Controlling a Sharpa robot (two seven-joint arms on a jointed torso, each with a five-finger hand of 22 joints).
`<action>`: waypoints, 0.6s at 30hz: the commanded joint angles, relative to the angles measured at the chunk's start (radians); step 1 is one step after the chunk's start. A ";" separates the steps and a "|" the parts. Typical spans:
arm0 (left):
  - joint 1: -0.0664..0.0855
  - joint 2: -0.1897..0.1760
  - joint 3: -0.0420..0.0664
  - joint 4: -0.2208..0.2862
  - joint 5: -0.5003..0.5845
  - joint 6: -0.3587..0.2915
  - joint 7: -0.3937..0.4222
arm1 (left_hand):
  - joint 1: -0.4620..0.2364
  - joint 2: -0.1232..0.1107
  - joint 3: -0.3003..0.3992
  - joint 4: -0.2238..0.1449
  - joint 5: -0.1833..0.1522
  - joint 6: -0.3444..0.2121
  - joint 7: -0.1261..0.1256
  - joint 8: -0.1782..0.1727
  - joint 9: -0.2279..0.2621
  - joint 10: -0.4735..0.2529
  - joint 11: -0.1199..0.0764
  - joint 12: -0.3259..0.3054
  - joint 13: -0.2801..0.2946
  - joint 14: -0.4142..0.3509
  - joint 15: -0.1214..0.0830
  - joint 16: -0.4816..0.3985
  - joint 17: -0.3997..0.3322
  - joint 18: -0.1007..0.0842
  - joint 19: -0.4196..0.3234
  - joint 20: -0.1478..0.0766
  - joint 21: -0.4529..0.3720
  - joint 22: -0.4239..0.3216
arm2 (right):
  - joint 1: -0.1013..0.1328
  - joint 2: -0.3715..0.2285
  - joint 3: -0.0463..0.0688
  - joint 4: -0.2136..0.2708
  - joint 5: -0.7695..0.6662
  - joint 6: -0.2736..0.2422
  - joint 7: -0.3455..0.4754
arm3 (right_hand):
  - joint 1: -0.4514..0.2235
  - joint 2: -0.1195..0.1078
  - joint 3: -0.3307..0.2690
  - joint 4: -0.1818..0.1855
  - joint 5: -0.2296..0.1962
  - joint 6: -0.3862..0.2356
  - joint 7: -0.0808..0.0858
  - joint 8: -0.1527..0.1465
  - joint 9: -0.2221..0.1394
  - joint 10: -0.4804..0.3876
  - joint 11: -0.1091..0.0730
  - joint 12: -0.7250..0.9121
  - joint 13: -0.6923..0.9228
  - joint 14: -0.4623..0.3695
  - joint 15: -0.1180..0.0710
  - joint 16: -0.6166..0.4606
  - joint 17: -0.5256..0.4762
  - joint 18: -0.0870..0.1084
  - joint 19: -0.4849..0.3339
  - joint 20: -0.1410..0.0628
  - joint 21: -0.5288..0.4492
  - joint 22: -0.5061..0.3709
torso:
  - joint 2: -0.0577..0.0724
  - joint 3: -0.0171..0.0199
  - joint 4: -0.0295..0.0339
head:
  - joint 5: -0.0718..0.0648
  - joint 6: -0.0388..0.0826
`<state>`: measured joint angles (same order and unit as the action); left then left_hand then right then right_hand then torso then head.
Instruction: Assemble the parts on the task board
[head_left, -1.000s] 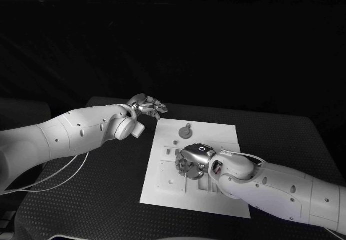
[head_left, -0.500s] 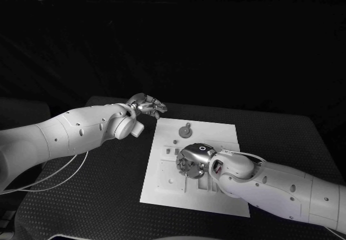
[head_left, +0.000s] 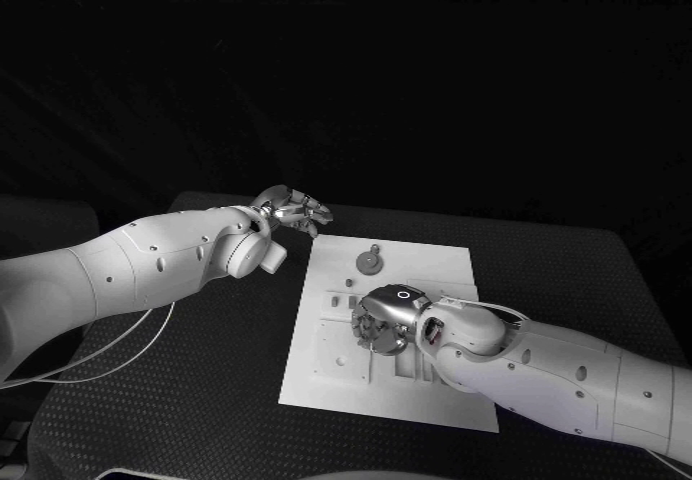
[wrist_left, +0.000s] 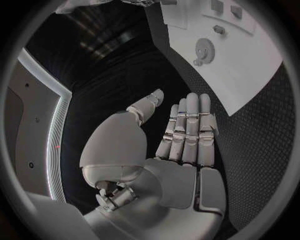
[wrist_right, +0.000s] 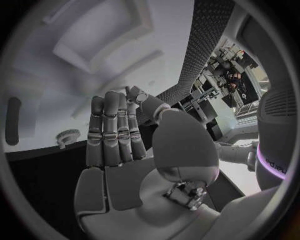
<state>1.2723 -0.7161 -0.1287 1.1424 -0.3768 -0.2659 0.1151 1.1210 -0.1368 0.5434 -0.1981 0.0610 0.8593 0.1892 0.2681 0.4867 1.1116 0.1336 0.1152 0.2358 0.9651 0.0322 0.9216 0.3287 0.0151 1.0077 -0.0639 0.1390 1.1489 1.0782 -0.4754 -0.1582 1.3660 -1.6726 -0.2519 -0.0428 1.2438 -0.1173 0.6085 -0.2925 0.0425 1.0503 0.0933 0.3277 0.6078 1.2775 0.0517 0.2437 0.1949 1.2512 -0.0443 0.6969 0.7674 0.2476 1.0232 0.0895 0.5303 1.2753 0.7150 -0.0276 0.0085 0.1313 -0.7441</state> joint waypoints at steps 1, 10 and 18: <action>0.002 0.001 0.001 0.004 -0.004 0.009 0.006 | -0.007 0.002 0.000 0.005 -0.001 -0.009 -0.001 0.004 -0.001 -0.006 0.001 0.005 -0.001 0.006 0.000 -0.005 0.001 0.005 0.008 -0.002 -0.005 -0.002 | -0.003 0.004 -0.006 -0.006 -0.013 0.021 0.002 | -0.002 0.011 -0.004 -0.002 0.005 -0.003 0.007 0.003 0.000 0.002 0.002 -0.007 -0.002 -0.002 -0.007 -0.006 0.001 0.014 0.005 0.001 -0.005 0.001 | 0.001 -0.0001 0.0008 | 0.000 -0.001; 0.002 0.002 0.001 0.005 -0.005 0.009 0.005 | -0.007 0.002 0.000 0.005 -0.001 -0.009 -0.001 0.005 -0.001 -0.006 0.001 0.006 -0.001 0.006 0.000 -0.005 0.002 0.005 0.008 -0.002 -0.005 -0.002 | -0.004 0.010 -0.012 -0.008 -0.013 0.040 0.001 | -0.003 0.012 -0.004 -0.002 0.005 -0.004 0.007 0.003 0.001 0.002 0.002 -0.007 -0.001 -0.002 -0.007 -0.007 0.002 0.014 0.005 0.001 -0.005 0.001 | 0.000 -0.0009 0.0007 | 0.001 -0.005; 0.003 0.003 0.001 0.005 -0.005 0.009 0.005 | -0.006 0.002 0.000 0.006 -0.001 -0.009 -0.001 0.005 -0.001 -0.007 0.001 0.006 -0.002 0.006 0.000 -0.006 0.003 0.005 0.009 -0.002 -0.006 -0.002 | -0.004 0.019 -0.027 -0.010 -0.013 0.050 -0.001 | -0.004 0.013 -0.004 -0.002 0.005 -0.004 0.007 0.003 0.001 0.002 0.002 -0.008 0.000 -0.002 -0.007 -0.007 0.002 0.014 0.004 0.001 -0.006 0.001 | 0.000 -0.0008 0.0003 | 0.001 -0.008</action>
<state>1.2727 -0.7150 -0.1288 1.1450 -0.3775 -0.2655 0.1145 1.1210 -0.1368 0.5434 -0.1981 0.0610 0.8567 0.1866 0.2681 0.4868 1.1115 0.1335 0.1152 0.2359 0.9651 0.0322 0.9216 0.3296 0.0151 1.0115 -0.0677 0.1390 1.1481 1.0789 -0.4582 -0.1802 1.3583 -1.6734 -0.2434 -0.0417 1.2397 -0.1133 0.6084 -0.2927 0.0425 1.0454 0.0948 0.3268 0.6091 1.2775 0.0517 0.2400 0.1952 1.2488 -0.0465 0.6969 0.7681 0.2472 1.0232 0.0895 0.5303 1.2751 0.7152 -0.0286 0.0092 0.1325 -0.7512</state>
